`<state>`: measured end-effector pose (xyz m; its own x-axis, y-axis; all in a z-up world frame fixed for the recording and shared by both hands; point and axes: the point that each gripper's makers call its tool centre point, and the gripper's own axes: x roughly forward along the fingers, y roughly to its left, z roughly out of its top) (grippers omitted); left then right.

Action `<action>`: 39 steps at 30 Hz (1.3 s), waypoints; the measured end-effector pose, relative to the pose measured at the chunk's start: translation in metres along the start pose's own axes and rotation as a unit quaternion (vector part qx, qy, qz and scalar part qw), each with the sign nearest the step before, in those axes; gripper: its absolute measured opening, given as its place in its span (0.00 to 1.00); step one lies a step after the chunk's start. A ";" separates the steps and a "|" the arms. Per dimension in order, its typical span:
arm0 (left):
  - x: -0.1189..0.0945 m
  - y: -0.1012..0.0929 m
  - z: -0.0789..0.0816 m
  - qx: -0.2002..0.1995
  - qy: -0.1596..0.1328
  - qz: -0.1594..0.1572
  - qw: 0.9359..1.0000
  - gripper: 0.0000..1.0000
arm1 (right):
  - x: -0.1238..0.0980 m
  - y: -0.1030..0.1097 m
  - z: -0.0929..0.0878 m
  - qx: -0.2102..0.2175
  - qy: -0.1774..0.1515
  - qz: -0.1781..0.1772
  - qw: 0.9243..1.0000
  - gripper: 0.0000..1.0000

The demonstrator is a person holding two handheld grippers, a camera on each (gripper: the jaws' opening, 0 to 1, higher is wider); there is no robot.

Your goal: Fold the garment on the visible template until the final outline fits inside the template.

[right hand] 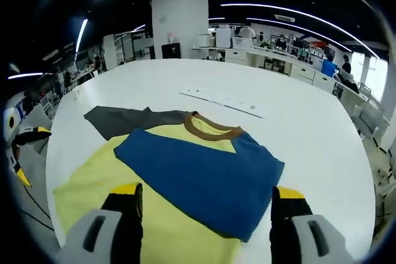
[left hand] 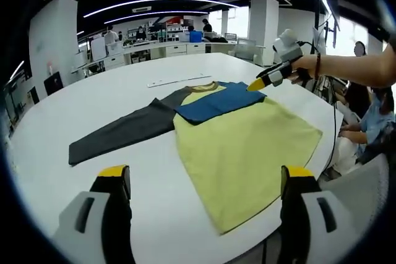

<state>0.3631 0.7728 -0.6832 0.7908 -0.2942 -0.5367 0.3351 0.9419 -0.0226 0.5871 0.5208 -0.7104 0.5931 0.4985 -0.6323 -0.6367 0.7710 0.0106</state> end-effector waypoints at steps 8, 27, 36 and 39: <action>0.002 -0.001 -0.001 -0.003 0.002 0.000 1.000 0.98 | -0.017 -0.033 -0.008 0.017 -0.014 -0.033 0.999 0.60; 0.001 -0.004 -0.008 -0.002 0.015 -0.002 1.000 0.95 | -0.027 -0.059 -0.058 0.065 0.029 -0.036 0.997 0.21; 0.001 -0.002 -0.009 -0.002 0.021 0.001 1.000 0.94 | -0.020 -0.052 -0.071 0.072 0.041 -0.020 0.996 0.18; 0.001 -0.002 -0.010 -0.002 0.022 0.001 1.000 0.94 | -0.016 -0.049 -0.073 0.071 0.043 -0.011 0.996 0.16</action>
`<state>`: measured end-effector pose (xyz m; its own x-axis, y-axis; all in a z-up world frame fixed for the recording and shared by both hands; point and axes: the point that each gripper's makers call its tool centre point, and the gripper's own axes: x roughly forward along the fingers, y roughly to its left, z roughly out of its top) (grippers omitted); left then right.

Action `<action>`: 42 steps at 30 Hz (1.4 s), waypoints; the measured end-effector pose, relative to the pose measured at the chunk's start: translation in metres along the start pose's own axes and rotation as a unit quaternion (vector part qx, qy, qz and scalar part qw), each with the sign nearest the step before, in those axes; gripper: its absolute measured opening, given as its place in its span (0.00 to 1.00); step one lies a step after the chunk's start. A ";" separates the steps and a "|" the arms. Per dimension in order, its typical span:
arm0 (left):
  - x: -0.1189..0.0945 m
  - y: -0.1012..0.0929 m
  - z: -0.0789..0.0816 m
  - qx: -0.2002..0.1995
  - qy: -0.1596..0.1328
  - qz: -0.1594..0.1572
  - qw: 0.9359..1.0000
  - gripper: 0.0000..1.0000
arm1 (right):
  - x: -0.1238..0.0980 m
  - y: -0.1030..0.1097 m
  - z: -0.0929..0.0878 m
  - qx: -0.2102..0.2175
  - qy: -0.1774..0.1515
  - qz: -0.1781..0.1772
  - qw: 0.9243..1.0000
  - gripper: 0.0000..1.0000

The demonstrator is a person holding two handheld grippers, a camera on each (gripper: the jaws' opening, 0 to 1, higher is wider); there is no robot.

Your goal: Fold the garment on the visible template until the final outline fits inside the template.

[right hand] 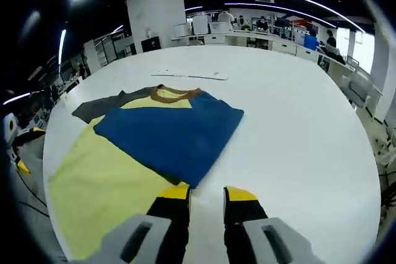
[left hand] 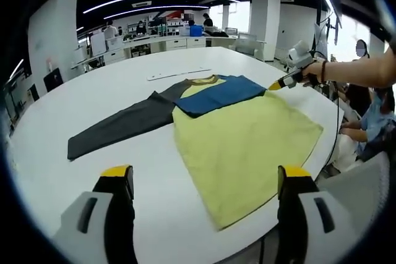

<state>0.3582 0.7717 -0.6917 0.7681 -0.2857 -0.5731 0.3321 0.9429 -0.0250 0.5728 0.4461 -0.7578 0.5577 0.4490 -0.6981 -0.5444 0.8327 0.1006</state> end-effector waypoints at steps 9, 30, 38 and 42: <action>-0.001 0.003 -0.005 -0.003 0.008 0.003 1.000 0.93 | 0.011 0.007 -0.002 0.025 -0.001 0.021 0.999 0.09; 0.000 0.003 -0.008 -0.001 0.016 0.004 1.000 0.91 | 0.006 0.010 -0.001 0.043 -0.003 0.013 0.999 0.00; 0.000 0.003 -0.008 0.000 0.016 0.003 1.000 0.91 | 0.000 0.010 -0.003 -0.017 0.024 -0.021 0.999 0.00; -0.002 0.005 -0.009 -0.001 0.016 0.006 1.000 0.91 | 0.000 0.011 -0.002 -0.043 0.038 -0.031 0.998 0.00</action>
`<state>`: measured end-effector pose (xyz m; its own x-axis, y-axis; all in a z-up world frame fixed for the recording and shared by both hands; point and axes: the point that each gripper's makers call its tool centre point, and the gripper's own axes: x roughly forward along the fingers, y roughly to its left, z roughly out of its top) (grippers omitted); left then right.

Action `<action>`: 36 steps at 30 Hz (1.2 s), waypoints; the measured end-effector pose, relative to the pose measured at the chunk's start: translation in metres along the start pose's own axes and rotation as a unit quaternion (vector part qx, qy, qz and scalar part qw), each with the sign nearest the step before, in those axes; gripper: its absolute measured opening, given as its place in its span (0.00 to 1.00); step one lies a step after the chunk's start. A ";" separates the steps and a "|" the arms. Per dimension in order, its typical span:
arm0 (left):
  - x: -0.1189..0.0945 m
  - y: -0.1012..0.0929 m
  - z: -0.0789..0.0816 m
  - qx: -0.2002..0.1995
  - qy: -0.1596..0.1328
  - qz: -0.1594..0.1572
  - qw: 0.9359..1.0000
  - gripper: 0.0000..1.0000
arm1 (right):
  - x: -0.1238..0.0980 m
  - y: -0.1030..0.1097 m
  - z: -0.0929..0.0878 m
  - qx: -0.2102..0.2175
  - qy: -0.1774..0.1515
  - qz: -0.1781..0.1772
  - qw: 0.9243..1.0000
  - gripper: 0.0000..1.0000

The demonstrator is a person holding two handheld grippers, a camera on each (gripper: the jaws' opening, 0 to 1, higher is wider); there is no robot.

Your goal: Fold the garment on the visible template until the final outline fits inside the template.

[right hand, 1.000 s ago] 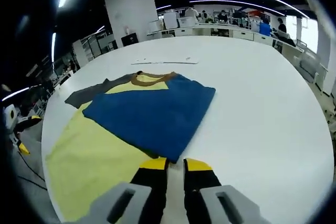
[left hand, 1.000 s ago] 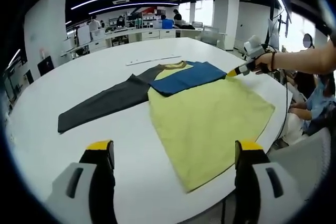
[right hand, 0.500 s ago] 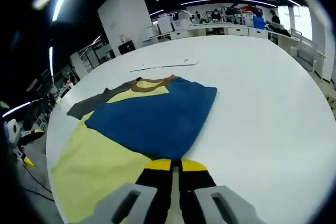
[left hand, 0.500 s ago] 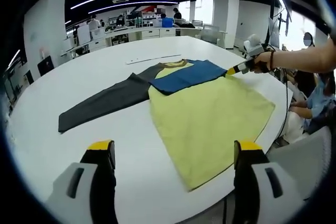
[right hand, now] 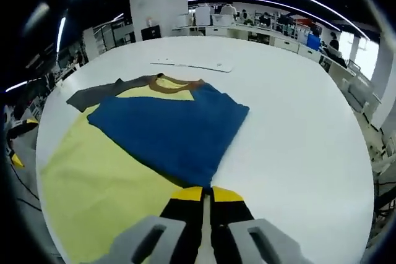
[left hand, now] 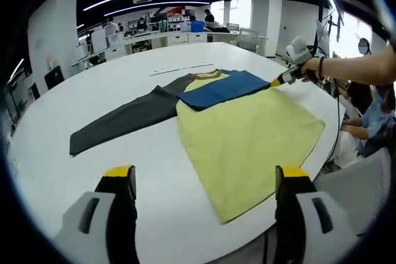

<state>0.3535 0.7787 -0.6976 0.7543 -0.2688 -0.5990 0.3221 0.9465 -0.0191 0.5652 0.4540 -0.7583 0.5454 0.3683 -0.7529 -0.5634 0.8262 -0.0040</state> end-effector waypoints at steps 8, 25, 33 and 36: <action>-0.001 0.001 -0.003 -0.002 0.003 0.003 1.000 0.90 | 0.006 -0.020 0.000 -0.038 0.015 -0.021 0.999 0.00; 0.002 -0.002 0.000 0.005 0.004 -0.001 1.000 0.90 | -0.007 -0.019 -0.011 0.086 -0.005 0.020 0.996 0.03; 0.001 -0.002 -0.001 0.007 0.004 -0.002 1.000 0.90 | -0.007 -0.010 -0.022 0.073 0.006 0.022 0.997 0.02; 0.001 -0.002 -0.001 0.006 0.006 -0.001 1.000 0.90 | -0.008 -0.003 -0.021 0.069 0.004 0.028 0.997 0.03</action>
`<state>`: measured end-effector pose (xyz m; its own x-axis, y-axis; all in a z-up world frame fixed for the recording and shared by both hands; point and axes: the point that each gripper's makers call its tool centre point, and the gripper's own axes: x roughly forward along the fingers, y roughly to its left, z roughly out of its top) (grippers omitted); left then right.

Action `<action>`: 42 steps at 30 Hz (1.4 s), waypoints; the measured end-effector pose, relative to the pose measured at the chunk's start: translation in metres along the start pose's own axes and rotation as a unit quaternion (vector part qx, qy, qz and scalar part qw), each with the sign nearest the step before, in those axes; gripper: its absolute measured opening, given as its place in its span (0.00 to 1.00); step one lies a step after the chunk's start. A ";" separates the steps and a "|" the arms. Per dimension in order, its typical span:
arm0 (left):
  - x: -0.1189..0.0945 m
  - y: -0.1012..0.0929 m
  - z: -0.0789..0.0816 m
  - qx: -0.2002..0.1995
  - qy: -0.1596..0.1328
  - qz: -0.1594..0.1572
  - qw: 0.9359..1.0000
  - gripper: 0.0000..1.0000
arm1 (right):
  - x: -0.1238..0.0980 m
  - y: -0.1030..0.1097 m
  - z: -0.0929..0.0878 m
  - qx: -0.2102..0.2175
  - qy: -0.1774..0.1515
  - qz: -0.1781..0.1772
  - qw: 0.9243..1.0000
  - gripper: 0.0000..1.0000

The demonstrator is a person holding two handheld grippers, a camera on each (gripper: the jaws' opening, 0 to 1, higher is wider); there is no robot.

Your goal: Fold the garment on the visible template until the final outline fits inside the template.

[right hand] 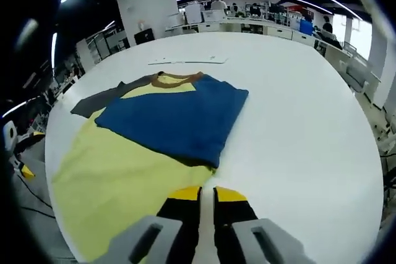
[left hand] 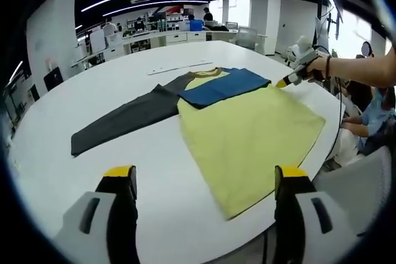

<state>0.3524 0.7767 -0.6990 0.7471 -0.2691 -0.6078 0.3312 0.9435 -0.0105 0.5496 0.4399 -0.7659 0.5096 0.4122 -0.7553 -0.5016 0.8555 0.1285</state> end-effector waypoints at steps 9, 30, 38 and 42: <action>0.001 -0.001 0.000 0.001 0.002 -0.002 1.000 0.89 | -0.002 0.009 0.004 0.013 -0.013 0.008 1.000 0.02; 0.000 -0.001 -0.001 -0.001 0.003 0.000 1.000 0.87 | -0.001 0.000 -0.008 -0.002 0.013 -0.051 0.999 0.00; 0.000 0.002 -0.003 -0.004 0.006 0.004 1.000 0.87 | -0.001 -0.008 -0.010 0.011 0.016 -0.060 0.998 0.00; -0.001 0.004 -0.005 -0.005 0.008 0.006 1.000 0.87 | -0.002 -0.009 -0.010 0.010 0.018 -0.060 0.998 0.00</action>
<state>0.3503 0.7813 -0.7024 0.7420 -0.2542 -0.6204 0.3164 0.9486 -0.0103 0.5463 0.4284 -0.7717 0.5387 0.2957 -0.7889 -0.4244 0.9041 0.0490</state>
